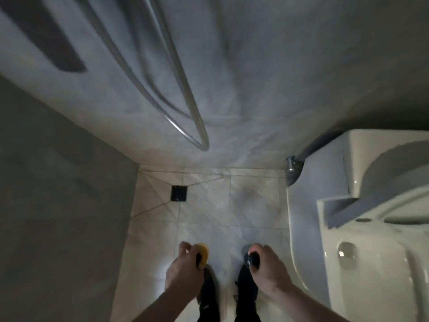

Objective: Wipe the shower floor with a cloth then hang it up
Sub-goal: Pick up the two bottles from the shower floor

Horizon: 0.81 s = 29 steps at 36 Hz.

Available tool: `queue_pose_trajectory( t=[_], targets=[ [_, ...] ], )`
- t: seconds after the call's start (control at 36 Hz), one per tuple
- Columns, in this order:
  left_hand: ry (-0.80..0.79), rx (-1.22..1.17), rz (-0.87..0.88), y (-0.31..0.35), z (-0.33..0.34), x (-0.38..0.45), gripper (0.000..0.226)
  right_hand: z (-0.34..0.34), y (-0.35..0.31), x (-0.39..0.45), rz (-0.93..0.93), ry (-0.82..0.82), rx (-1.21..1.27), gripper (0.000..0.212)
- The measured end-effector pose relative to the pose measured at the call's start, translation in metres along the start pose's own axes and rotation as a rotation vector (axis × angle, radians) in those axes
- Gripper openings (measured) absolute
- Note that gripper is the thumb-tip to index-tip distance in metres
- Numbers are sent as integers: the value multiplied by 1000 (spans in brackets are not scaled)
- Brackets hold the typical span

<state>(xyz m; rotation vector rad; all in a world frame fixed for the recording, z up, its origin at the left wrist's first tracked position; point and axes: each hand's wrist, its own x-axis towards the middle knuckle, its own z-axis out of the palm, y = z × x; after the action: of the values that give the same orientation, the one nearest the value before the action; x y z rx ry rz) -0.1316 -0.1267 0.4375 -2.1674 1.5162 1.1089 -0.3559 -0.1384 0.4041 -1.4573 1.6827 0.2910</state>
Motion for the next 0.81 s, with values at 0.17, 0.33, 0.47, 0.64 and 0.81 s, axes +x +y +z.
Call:
queue_pose_trajectory(
  t=[0.17, 0.33, 0.47, 0.64, 0.81],
  targets=[
    [42, -84, 25, -5, -111, -133, 33, -81, -90, -109, -200, -46, -14, 22],
    [229, -253, -22, -24, -183, -231, 28, -129, -161, -178, -407, -25, -29, 23],
    [432, -365, -97, -53, -224, -298, 24, -151, -222, -212, -543, -29, -112, 21],
    [618, -446, -107, -95, -263, -352, 24, -167, -306, -242, -720, -29, -215, 23],
    [697, -414, -136, -142, -304, -389, 25, -161, -395, -274, -864, -35, -226, 33]
  ],
)
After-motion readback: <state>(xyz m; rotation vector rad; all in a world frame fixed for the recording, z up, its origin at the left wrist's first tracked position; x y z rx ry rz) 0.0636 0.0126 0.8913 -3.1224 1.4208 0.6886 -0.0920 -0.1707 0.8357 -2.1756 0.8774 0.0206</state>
